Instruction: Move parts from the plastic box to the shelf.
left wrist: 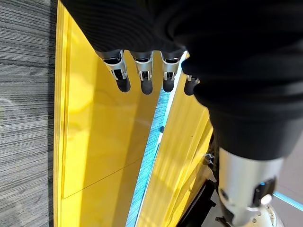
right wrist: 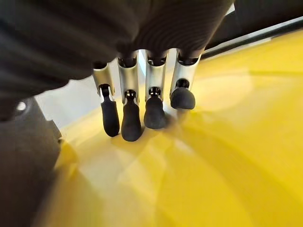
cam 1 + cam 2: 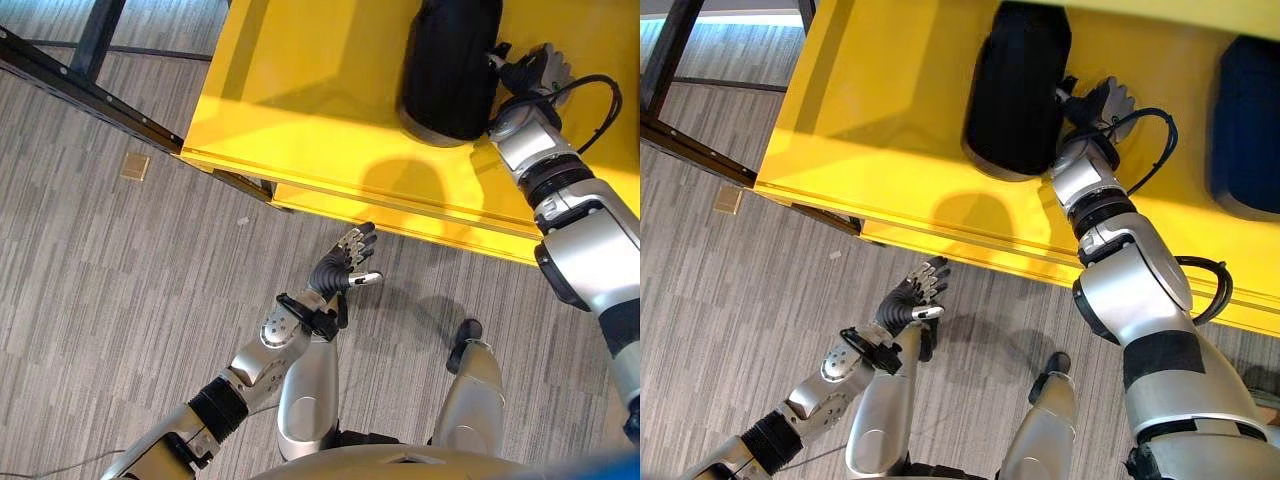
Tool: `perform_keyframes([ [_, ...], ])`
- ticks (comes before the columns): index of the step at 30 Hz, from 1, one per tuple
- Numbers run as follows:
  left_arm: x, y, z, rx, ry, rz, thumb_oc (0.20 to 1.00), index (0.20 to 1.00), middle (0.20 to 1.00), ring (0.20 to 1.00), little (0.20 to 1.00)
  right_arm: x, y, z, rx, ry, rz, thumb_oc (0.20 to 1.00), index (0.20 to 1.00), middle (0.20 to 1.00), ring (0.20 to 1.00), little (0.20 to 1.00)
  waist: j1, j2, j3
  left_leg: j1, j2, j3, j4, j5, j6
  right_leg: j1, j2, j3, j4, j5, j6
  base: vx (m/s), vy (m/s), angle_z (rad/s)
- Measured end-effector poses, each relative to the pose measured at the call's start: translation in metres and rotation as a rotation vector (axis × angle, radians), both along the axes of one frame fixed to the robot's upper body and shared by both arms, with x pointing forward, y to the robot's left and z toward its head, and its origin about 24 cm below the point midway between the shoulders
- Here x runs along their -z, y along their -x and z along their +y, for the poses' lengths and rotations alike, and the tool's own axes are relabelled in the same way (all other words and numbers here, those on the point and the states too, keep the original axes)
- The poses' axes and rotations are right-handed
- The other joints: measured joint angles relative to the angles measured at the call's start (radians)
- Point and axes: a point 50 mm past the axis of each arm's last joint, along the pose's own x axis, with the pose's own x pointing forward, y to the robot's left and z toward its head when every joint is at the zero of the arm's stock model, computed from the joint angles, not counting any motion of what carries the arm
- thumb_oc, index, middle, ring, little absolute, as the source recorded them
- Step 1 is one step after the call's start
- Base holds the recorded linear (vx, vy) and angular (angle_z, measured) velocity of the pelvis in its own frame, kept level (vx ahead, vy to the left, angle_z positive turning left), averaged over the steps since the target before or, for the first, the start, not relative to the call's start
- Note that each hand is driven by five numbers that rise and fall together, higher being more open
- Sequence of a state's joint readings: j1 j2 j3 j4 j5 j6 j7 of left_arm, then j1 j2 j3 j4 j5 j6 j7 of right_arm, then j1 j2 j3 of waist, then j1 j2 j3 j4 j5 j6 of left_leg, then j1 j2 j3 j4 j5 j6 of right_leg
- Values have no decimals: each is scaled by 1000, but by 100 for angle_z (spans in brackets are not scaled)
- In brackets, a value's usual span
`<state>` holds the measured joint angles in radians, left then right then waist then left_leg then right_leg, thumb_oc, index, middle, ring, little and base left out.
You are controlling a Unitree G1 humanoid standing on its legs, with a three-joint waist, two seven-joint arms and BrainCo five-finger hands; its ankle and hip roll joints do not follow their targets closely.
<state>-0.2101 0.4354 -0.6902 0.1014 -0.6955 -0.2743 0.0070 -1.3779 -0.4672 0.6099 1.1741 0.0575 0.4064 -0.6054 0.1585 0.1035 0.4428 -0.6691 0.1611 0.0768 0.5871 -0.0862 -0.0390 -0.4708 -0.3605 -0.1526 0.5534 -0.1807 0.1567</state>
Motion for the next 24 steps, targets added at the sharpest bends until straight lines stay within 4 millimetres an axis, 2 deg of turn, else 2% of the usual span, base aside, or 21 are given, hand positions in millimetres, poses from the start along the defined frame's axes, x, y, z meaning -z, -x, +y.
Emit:
perform_keyframes([
  [7,1,1,-2,6,1,4,1000,1000,1000,1000,1000,9,-2,10,-35,-48,-4,1000,1000,1000,1000,1000,-5,-2,1,42,3,0,-48,32,-17,26,9,-4,-16,3,-1,-3,-14,-1],
  [14,-5,-4,-3,0,-5,-11,1000,1000,1000,1000,1000,22,-1,5,-45,-221,-41,1000,1000,1000,1000,1000,-7,-4,-1,69,2,11,-60,21,-11,59,9,-4,-55,20,-4,0,-2,0],
  [20,-5,-6,-3,-19,-16,4,1000,1000,1000,1000,1000,31,5,12,-67,-385,-293,1000,1000,1000,1000,1000,-19,-5,1,100,1,21,-101,49,-13,75,9,-4,-66,25,2,8,1,-1],
  [24,-5,-6,-4,-17,-13,3,1000,1000,1000,1000,1000,34,13,26,-102,-344,-420,1000,1000,1000,1000,1000,-43,0,13,112,0,25,-115,59,-18,76,8,-3,-63,26,4,6,0,-1],
])
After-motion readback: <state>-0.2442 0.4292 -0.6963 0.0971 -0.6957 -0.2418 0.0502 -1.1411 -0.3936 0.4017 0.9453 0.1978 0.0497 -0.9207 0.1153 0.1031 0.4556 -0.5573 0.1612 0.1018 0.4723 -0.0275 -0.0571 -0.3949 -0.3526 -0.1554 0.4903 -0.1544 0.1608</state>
